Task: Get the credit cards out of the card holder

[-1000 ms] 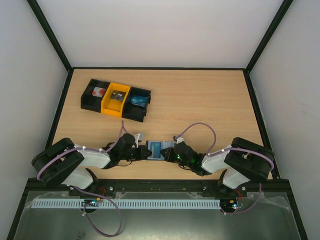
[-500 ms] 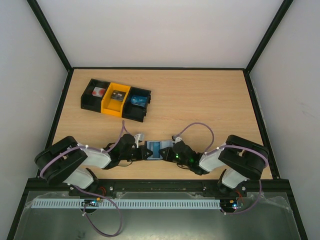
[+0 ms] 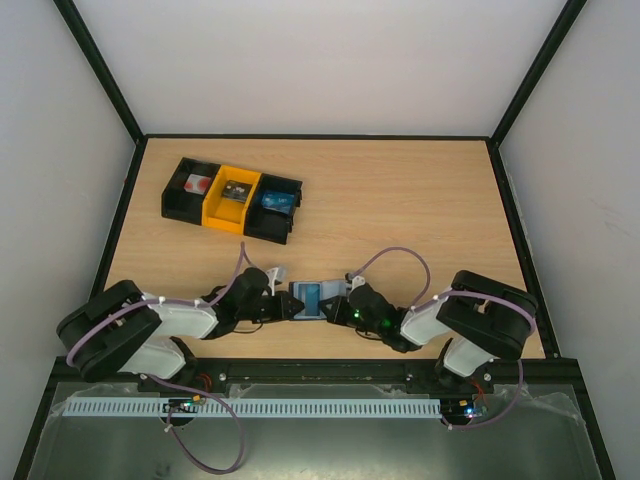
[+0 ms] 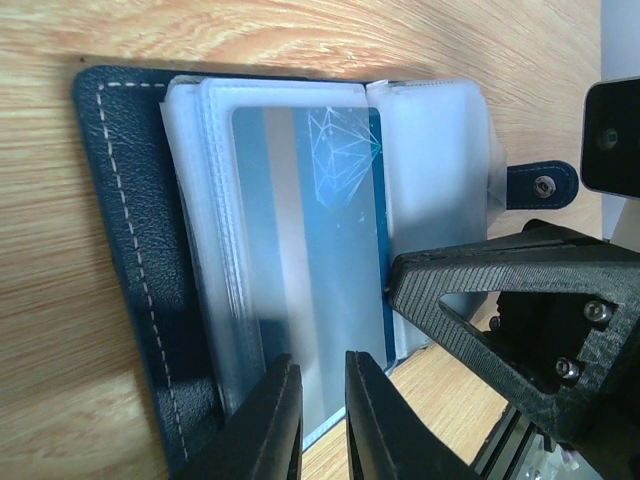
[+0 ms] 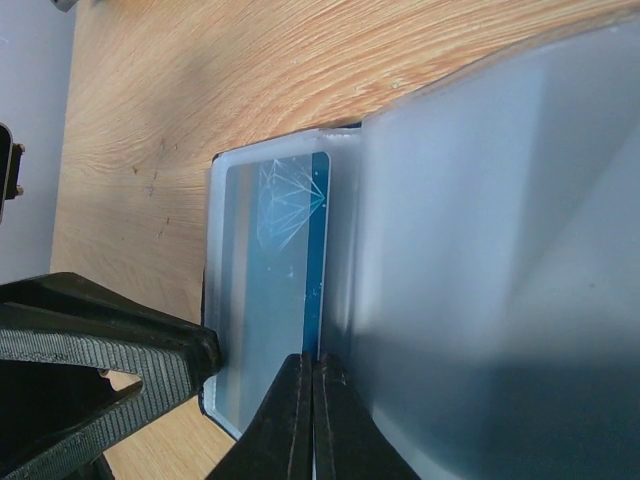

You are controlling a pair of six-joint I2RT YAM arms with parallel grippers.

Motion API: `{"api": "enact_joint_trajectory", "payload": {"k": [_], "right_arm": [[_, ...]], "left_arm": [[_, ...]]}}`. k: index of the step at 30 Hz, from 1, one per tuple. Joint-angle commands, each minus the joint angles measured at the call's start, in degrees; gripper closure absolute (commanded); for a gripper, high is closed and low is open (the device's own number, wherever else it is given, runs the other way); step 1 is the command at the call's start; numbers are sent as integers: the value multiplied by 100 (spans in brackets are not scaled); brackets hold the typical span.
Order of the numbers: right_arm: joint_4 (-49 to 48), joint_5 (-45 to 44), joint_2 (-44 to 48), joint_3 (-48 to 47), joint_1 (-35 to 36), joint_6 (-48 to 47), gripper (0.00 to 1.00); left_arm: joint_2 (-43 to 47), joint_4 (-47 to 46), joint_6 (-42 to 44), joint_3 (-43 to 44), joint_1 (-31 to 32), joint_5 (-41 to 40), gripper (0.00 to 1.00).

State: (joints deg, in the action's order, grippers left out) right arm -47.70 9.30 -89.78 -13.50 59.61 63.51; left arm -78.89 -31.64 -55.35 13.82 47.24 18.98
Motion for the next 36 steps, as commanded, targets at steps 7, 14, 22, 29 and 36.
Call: {"api": "enact_joint_trajectory", "payload": {"k": [7,14,22,29,36], "right_arm": [[-62,-126,438,298,-50,-75,98],[196,-216,699,313,-67,-193,98],[603,-182,534,-118,-220,-313,90],[505,119,156,-268,-430,-301,85],[646,-26,164,-272,-432,-308,83]], "left_arm": [[374,807,137,200,7,-359,81],[247,600,35,145,6,-314,84],[-42,506,62,148,10,-297,94],[-310,227,18,69,11,-231,96],[-364,185,23,75,12,-208,97]]}}
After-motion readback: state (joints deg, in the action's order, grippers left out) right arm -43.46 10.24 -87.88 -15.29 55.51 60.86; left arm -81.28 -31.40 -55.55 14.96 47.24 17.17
